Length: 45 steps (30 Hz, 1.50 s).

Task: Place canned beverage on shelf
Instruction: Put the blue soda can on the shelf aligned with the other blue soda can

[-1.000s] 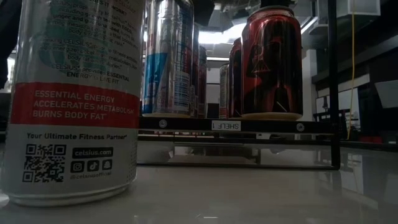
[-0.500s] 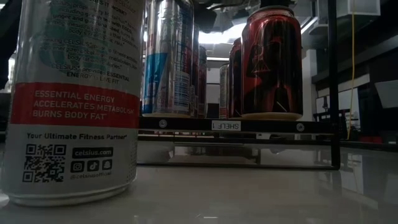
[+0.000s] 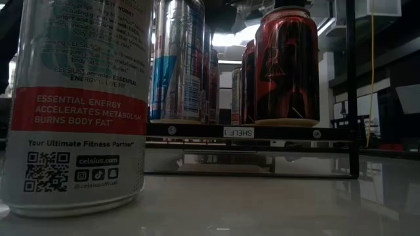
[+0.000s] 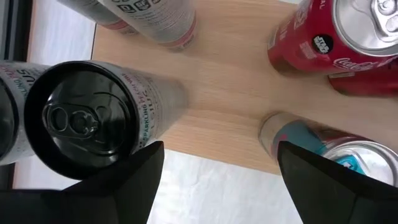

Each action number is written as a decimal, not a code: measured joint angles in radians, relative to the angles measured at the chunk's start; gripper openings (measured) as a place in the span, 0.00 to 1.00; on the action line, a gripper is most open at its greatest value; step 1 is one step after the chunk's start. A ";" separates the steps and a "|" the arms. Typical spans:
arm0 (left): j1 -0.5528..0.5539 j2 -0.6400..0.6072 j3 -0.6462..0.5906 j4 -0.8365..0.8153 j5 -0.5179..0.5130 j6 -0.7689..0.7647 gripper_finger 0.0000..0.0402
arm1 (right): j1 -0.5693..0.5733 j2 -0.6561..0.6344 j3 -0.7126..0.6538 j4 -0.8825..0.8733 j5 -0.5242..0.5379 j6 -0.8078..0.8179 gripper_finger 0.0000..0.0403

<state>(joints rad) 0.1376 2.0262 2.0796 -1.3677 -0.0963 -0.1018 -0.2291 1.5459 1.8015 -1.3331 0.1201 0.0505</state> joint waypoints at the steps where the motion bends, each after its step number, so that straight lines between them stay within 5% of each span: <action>1: -0.003 0.000 0.000 0.000 0.000 0.003 0.76 | 0.000 0.000 0.000 0.000 0.000 0.000 0.74; 6: -0.011 0.000 0.000 -0.003 -0.003 0.007 0.76 | 0.000 0.000 0.000 0.000 0.000 0.000 0.74; 14: -0.010 0.000 -0.001 -0.067 -0.142 -0.050 0.76 | 0.000 0.000 0.000 0.000 0.000 0.000 0.74; 45: -0.098 0.000 -0.001 -0.031 -0.056 -0.047 0.76 | 0.000 0.000 0.000 0.000 0.000 0.000 0.74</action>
<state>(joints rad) 0.0392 2.0262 2.0789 -1.3983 -0.1524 -0.1492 -0.2291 1.5463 1.8015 -1.3331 0.1203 0.0505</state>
